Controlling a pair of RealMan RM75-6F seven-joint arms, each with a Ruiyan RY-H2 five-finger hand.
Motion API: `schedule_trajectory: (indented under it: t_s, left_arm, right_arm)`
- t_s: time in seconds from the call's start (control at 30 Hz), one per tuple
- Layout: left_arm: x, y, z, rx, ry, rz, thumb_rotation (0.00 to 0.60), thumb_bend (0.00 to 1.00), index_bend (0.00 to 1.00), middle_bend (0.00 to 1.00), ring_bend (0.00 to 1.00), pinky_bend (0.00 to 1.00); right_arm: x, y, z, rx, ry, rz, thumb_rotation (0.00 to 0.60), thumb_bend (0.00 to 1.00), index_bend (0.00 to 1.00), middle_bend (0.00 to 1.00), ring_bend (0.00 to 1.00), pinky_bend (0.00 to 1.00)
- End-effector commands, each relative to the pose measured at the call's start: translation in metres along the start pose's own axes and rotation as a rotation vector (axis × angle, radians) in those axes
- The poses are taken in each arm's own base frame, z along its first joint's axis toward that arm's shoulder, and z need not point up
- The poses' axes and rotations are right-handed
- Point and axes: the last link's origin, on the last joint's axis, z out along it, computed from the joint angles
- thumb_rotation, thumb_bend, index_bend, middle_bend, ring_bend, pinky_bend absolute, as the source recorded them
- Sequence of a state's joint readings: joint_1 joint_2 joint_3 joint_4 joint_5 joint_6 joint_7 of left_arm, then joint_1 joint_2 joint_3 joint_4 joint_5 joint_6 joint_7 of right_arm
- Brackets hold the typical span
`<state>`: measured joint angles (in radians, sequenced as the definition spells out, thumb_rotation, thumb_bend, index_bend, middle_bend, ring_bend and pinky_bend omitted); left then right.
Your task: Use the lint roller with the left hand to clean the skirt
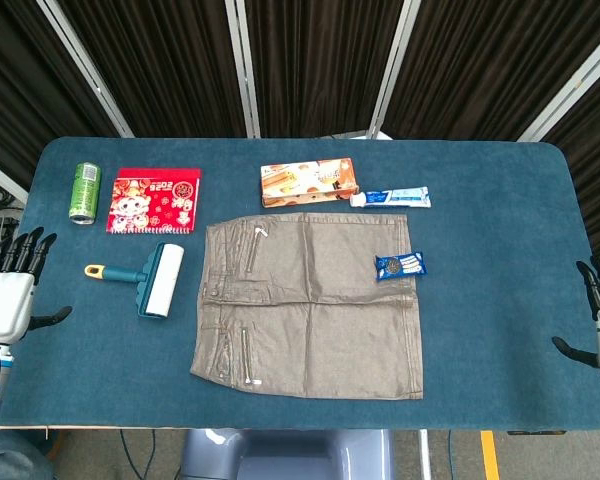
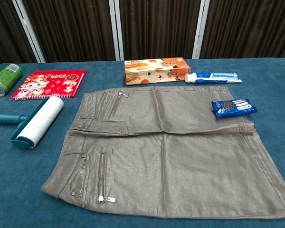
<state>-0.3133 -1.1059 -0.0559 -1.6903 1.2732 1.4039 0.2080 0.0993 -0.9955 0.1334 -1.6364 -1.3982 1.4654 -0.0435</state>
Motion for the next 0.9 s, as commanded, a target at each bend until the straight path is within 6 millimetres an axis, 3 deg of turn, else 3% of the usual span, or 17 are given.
schedule_trajectory:
  t_s: [0.03,0.2,0.37,0.53,0.7,0.9]
  left_arm:
    - [-0.002,-0.001,0.001,-0.002,-0.006,-0.004,0.600,0.00,0.00,0.00,0.00,0.00]
    - [-0.013,-0.002,0.008,-0.023,-0.030,-0.040,0.600,0.00,0.01,0.00,0.00,0.00]
    - [-0.047,0.000,0.034,-0.034,-0.120,-0.133,0.600,0.02,0.06,0.00,0.00,0.00]
    - [-0.092,0.007,0.063,-0.026,-0.189,-0.174,0.600,0.18,0.13,0.00,0.00,0.03]
    - [-0.118,0.013,0.075,-0.026,-0.185,-0.177,0.600,0.35,0.20,0.09,0.06,0.11]
    - [-0.136,0.014,0.083,-0.017,-0.215,-0.182,0.600,0.36,0.22,0.13,0.09,0.16]
  right_arm:
    - [0.000,0.000,0.000,-0.001,-0.001,0.003,0.600,0.00,0.00,0.00,0.00,0.00]
    - [-0.001,-0.001,0.000,0.000,-0.006,0.011,0.600,0.00,0.00,0.00,0.00,0.00]
    - [-0.001,-0.003,0.001,0.003,-0.012,0.028,0.600,0.00,0.00,0.00,0.00,0.00]
    - [-0.002,-0.005,0.002,0.005,-0.022,0.034,0.600,0.00,0.00,0.00,0.00,0.00]
    - [-0.004,-0.003,0.004,-0.007,-0.032,0.031,0.600,0.00,0.00,0.00,0.00,0.00]
    - [-0.005,-0.003,0.004,-0.010,-0.040,0.030,0.600,0.00,0.00,0.00,0.00,0.00]
